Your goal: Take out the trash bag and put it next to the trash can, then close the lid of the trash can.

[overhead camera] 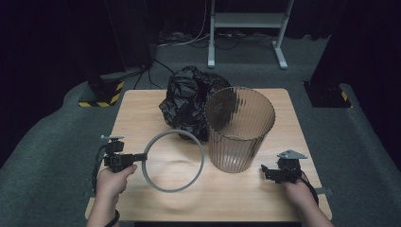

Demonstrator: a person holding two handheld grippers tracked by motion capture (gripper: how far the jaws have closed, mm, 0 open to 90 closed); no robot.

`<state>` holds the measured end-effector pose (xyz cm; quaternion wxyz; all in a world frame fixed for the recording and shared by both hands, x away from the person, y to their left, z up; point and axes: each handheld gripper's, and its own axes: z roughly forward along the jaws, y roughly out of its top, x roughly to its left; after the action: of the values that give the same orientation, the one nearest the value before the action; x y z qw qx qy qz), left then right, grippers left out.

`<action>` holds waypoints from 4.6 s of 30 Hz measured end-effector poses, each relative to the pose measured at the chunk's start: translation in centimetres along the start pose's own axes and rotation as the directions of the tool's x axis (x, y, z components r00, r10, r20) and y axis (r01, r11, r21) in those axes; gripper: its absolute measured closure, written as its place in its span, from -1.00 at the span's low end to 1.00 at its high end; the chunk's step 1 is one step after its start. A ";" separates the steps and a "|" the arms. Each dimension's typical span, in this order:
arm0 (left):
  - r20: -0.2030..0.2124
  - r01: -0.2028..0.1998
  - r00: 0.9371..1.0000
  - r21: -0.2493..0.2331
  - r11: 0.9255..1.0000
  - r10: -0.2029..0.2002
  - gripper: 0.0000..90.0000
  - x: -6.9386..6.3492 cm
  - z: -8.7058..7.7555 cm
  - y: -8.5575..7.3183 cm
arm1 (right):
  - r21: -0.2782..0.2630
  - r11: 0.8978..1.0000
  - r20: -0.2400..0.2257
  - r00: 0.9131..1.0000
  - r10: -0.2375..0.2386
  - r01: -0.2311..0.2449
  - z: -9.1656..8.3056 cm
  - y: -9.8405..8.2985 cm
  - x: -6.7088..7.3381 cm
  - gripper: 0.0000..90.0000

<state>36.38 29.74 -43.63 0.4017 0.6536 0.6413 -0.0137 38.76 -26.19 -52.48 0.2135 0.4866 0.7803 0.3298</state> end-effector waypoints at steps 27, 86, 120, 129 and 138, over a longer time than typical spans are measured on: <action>0.000 0.015 1.000 -0.050 0.999 -0.015 0.85 -2.7 -3.6 4.3 | 0.000 1.000 -0.003 1.000 0.001 -0.001 0.0 0.0 0.0 -0.75; 0.031 -0.050 0.998 -0.102 0.994 0.053 0.85 -10.1 -7.9 11.4 | -0.001 1.000 -0.006 1.000 -0.004 0.004 0.1 0.1 -0.1 -0.76; 0.077 -0.135 0.987 -0.060 0.989 0.140 0.86 -16.6 -4.3 13.6 | -0.002 1.000 -0.006 1.000 -0.007 0.007 0.1 0.1 -0.1 -0.76; 0.082 -0.156 0.984 -0.052 0.986 0.160 0.85 -18.5 -3.4 14.4 | -0.001 1.000 -0.008 1.000 -0.003 0.003 0.1 0.1 0.0 -0.76; 0.086 -0.183 0.979 -0.037 0.982 0.186 0.85 -20.6 -2.1 15.4 | -0.002 1.000 -0.009 1.000 -0.006 0.006 0.1 0.1 0.0 -0.76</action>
<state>44.77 16.08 -23.35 0.4389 0.7032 0.5594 0.0038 38.91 -26.12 -52.49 0.2114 0.4828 0.7823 0.3321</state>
